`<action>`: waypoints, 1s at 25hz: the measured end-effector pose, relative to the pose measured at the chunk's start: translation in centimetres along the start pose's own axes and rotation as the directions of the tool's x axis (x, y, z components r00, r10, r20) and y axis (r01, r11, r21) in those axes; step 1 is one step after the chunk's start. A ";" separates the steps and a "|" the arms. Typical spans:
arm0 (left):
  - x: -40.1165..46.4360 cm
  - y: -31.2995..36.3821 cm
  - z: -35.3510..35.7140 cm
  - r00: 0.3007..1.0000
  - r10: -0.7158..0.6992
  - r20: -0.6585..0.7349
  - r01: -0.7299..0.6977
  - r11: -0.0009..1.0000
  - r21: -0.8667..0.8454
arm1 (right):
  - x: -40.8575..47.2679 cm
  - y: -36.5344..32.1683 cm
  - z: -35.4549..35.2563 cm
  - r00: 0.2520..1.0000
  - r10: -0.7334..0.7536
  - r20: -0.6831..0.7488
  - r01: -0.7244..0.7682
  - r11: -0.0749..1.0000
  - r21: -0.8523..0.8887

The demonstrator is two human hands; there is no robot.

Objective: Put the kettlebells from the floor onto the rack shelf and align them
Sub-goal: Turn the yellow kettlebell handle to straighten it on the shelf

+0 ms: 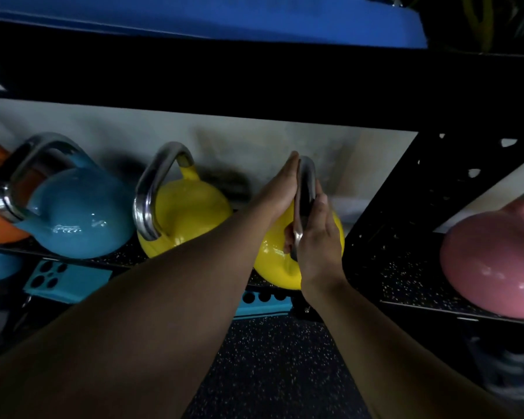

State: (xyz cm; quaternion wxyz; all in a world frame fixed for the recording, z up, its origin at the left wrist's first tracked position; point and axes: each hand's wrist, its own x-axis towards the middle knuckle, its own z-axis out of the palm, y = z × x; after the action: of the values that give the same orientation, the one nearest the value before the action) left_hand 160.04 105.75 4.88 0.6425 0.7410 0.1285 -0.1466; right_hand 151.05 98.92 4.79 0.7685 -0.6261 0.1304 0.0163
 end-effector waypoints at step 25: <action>1.4 -1.4 -0.3 0.995 0.060 -0.076 -0.060 0.998 0.001 | -0.2 0.4 0.1 1.000 -0.003 0.022 0.004 0.999 -0.037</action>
State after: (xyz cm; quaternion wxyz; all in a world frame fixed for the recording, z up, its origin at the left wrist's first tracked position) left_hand 160.83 106.23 3.11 0.6417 0.7493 0.1305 -0.0991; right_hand 150.80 99.17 4.45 0.7583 -0.6402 0.1207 0.0239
